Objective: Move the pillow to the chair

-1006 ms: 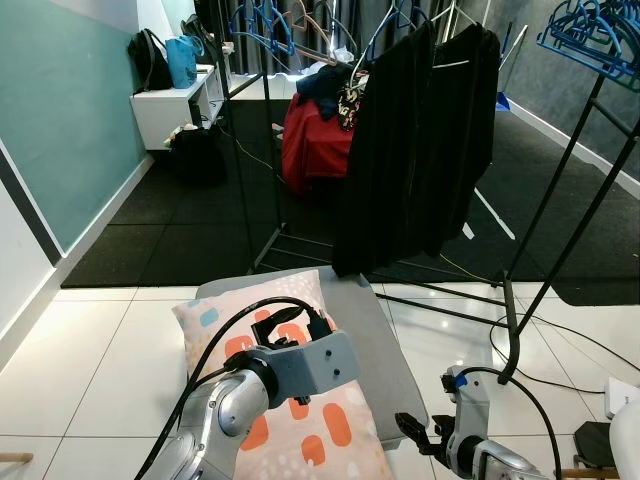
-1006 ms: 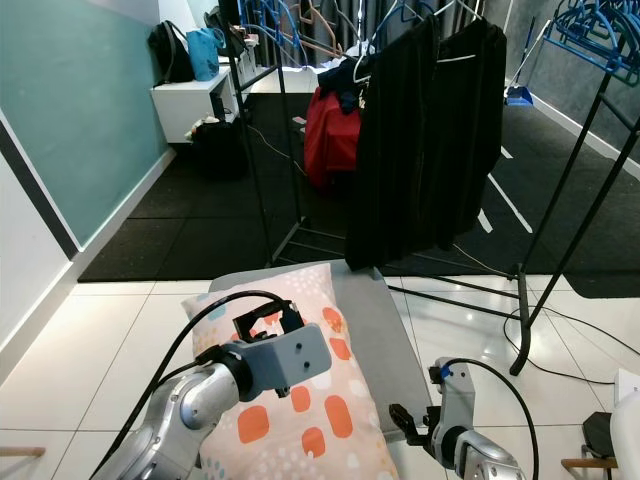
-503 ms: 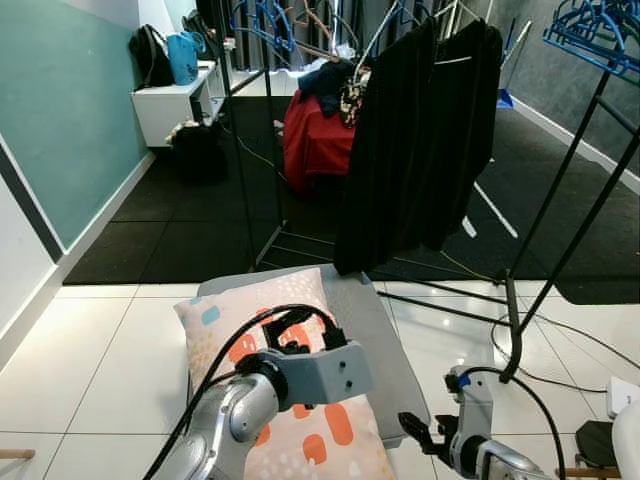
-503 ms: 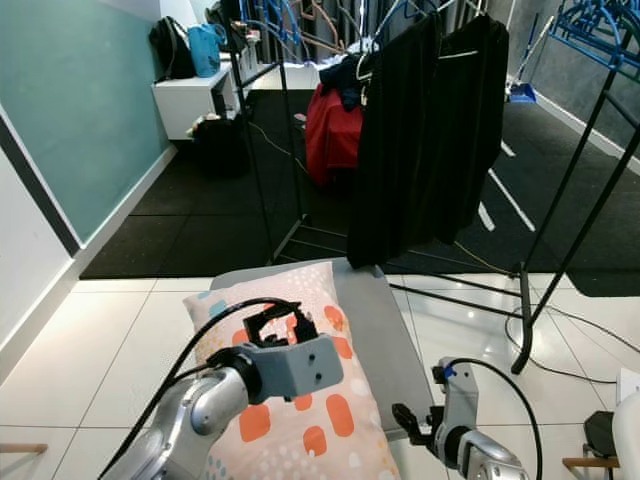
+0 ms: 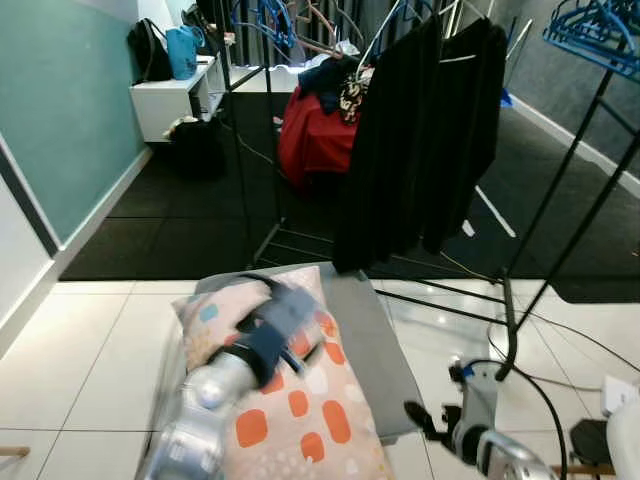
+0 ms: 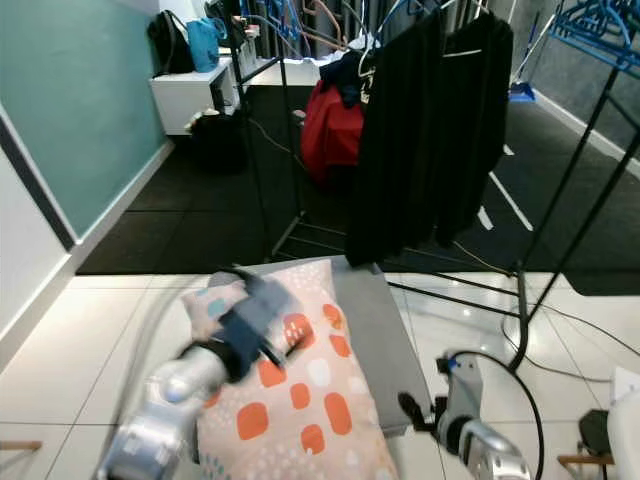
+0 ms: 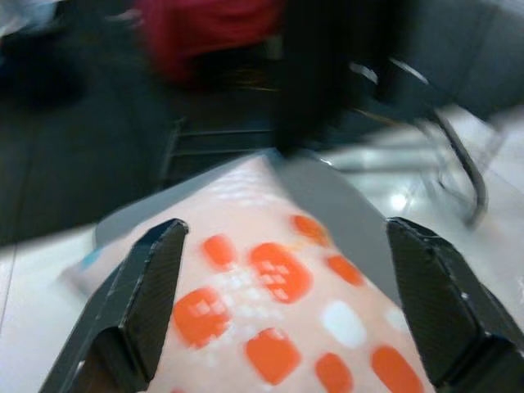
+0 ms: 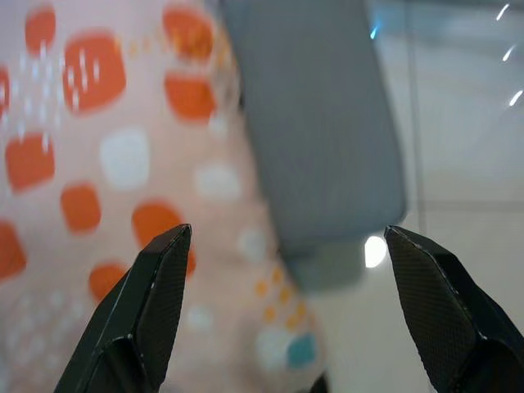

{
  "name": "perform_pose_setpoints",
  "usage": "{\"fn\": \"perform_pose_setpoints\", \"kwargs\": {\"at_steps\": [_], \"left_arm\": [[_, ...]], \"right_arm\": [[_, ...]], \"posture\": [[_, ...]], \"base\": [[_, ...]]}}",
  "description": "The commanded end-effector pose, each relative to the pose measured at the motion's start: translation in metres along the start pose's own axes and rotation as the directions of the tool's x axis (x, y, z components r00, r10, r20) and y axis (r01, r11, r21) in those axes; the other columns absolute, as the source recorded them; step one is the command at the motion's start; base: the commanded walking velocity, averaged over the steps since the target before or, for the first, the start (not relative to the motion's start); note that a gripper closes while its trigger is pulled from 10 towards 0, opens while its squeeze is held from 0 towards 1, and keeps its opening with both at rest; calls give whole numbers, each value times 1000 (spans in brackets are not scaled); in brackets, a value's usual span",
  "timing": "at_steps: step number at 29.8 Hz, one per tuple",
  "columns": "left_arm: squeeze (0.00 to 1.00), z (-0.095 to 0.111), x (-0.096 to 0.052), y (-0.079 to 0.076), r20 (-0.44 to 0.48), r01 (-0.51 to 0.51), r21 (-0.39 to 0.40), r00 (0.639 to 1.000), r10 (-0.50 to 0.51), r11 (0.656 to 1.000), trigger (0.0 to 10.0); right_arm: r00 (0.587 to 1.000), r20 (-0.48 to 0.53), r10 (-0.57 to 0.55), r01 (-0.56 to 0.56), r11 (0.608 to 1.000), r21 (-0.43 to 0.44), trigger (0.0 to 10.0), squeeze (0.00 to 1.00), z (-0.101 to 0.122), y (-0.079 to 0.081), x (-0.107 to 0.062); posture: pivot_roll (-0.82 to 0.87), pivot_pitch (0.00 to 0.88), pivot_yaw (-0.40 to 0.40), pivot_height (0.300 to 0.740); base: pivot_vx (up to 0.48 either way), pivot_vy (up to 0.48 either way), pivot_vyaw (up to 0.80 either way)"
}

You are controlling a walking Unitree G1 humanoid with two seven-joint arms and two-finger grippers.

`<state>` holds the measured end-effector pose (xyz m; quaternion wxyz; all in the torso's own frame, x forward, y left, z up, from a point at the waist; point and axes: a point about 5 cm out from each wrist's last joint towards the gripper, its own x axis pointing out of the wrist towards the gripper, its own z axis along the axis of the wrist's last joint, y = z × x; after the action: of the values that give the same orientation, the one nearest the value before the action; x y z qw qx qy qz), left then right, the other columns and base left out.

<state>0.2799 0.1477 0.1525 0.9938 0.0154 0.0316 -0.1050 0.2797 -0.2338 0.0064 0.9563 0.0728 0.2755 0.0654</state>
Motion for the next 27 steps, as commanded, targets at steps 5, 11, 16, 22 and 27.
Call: {"fn": "perform_pose_setpoints", "kwargs": {"at_steps": [5,11,16,22,27], "left_arm": [[0,-22,-5,43,-40,-200,-238,980,196,950,10000],[0,-33,-3,62,-63,-263,-383,964,259,886,10000],[0,-27,2,61,-32,-280,-363,957,289,889,10000],[0,-26,4,61,-43,-284,-363,956,289,887,10000],[0,-27,4,61,-35,-283,-388,956,293,877,10000]], "right_arm": [[998,66,-15,18,999,-42,10000,0,27,4,8],[992,121,19,-27,998,63,10000,0,65,6,15],[984,165,59,-77,991,105,10000,0,78,11,16],[971,190,145,-169,979,114,10000,0,86,20,18],[960,189,206,-229,967,110,10000,0,88,27,19]], "posture": [[-108,26,-53,740],[-125,23,-51,725],[-130,21,-47,710],[-135,29,-48,695],[-135,34,-47,675]], "base": [[0,0,0],[0,0,0],[0,0,0],[0,0,0],[0,0,0]]}}
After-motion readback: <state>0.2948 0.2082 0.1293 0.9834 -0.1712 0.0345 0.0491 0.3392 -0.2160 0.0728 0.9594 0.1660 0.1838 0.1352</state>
